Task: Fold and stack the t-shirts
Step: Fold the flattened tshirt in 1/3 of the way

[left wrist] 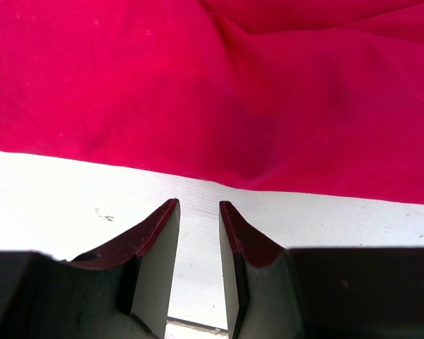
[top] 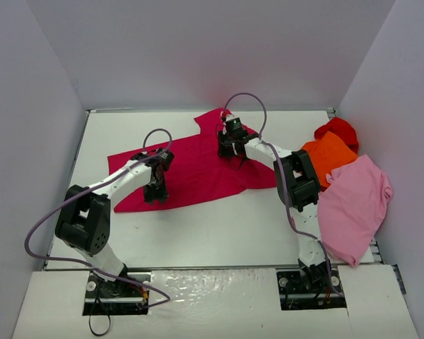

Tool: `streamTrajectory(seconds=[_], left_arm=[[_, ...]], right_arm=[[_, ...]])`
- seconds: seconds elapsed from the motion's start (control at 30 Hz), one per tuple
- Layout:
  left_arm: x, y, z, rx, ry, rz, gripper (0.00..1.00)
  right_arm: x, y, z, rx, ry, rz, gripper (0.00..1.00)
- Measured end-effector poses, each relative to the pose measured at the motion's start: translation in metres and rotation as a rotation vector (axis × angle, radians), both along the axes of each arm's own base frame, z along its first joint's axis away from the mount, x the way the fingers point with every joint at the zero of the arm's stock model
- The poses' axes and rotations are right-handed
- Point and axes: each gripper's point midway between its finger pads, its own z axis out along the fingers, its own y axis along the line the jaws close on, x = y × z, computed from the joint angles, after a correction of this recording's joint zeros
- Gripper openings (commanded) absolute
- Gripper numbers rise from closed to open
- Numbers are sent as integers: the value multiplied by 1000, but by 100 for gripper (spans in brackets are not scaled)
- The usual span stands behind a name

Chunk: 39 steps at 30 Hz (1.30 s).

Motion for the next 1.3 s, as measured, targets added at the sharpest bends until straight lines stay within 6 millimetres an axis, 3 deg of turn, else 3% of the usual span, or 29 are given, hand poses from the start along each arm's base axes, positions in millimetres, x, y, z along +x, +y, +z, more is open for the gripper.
streamTrajectory(seconds=[0.47,0.6,0.77,1.1,1.3], left_arm=[[-4,2,-4,6,13,0,26],[-4,2,-4,6,13,0,26],[-4,2,-4,6,13,0,26],[-5,2,-4,7,14,0,26],[-8,3,-8,11,25,0,26]], right_arm=[[3,-5,-4,-20,-7,-9,24],[4,-5,-5,-25,-12,-9,7],[5,-6,-6,-29,-16,-12,1],[5,-5,-6,-25,-15,-11,0],[-3,7,0,11,-2,29,0]])
